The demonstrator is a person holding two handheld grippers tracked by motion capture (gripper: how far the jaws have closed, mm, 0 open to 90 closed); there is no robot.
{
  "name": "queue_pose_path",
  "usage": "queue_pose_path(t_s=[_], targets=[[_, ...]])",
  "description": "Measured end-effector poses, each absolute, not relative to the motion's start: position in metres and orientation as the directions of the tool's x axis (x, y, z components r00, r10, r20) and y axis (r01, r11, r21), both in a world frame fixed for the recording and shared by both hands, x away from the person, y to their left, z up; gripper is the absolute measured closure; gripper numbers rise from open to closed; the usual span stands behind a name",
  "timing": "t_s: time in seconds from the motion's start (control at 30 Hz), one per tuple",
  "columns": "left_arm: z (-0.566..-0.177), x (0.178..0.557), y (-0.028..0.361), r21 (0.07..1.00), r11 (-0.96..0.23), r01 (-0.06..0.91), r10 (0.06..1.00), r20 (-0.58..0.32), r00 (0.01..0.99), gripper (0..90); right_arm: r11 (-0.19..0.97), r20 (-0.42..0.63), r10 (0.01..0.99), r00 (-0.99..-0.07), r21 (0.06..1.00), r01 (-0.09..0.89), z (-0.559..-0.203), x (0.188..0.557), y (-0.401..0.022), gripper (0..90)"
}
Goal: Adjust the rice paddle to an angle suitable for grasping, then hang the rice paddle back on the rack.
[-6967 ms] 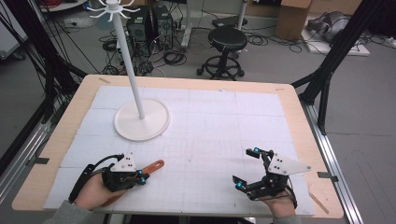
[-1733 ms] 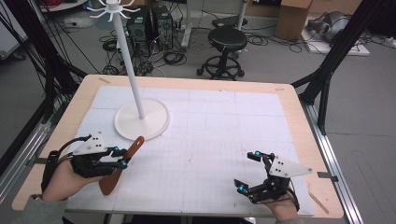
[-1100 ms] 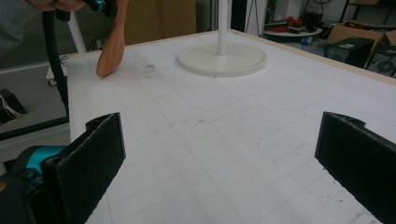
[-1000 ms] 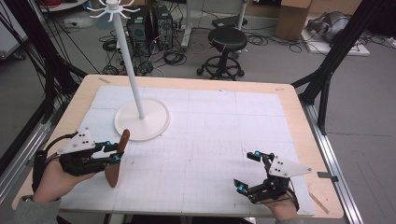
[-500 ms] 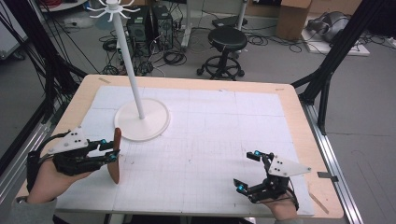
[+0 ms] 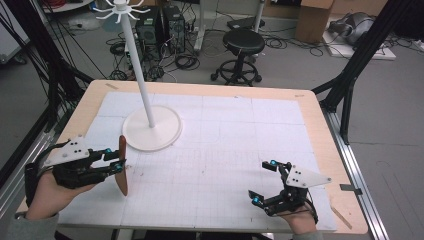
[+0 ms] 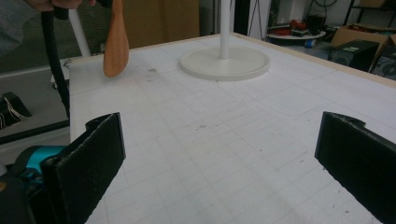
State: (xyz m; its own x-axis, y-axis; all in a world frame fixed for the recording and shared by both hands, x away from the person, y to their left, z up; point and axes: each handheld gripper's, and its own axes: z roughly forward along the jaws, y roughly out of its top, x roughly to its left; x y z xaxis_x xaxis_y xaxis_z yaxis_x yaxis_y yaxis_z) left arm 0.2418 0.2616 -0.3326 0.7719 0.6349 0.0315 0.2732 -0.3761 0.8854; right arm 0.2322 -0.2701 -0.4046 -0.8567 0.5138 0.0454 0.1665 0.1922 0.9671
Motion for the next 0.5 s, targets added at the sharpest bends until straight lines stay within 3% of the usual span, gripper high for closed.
queue_pose_path(t_s=[0.5], targets=[[-0.324, 0.242, 0.273, 0.909, -0.324, 0.264, 0.639, 0.004, 0.769, 65.0, 0.182, 0.047, 0.514, -0.857, 0.970, 0.163, -0.404, 0.235, -0.270, 0.7]])
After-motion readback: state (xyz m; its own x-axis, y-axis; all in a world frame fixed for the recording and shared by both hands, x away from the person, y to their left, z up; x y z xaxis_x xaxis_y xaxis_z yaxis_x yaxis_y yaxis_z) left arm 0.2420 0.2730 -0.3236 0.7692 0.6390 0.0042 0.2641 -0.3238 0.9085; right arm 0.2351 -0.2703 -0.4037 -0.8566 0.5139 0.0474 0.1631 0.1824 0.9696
